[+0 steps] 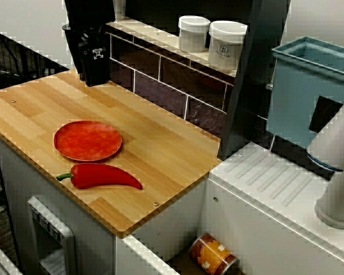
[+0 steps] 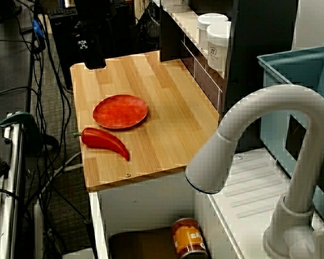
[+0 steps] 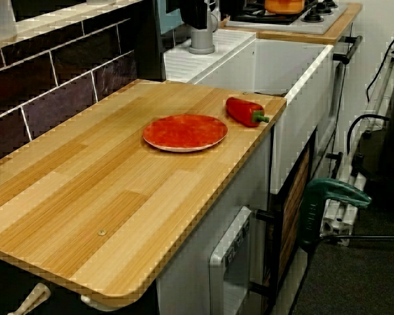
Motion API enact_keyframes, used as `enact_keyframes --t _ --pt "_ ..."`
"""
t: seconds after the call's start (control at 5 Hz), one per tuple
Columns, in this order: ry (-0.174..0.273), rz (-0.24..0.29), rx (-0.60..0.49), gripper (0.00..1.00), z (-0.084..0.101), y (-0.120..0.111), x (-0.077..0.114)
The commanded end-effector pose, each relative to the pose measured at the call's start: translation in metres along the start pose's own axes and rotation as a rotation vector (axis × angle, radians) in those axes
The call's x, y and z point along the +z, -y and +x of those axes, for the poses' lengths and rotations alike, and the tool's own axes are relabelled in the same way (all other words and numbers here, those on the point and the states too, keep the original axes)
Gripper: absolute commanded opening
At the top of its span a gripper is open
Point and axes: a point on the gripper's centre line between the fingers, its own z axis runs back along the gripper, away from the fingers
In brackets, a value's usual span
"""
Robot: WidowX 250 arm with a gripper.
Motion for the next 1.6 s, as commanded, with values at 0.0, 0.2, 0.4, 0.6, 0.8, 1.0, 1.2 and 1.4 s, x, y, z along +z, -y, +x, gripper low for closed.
enact_keyframes --t 0.0,0.2,0.4,0.6,0.8,1.0,1.2,1.4 --pt "0.000 0.000 0.000 1.00 0.000 0.000 0.000" --pt "-0.046 -0.033 -0.011 1.00 -0.016 0.000 -0.011" --pt "-0.103 0.011 0.094 1.00 -0.050 -0.017 -0.010" --pt "-0.117 0.038 0.133 1.00 -0.063 -0.031 -0.011" --pt "-0.055 0.020 0.021 1.00 -0.051 -0.021 -0.013" --pt "0.047 0.045 -0.100 1.00 -0.045 -0.027 -0.023" --pt "-0.009 0.018 -0.289 1.00 -0.033 -0.015 -0.024" --pt "-0.063 0.051 -0.479 1.00 -0.018 0.001 -0.029"
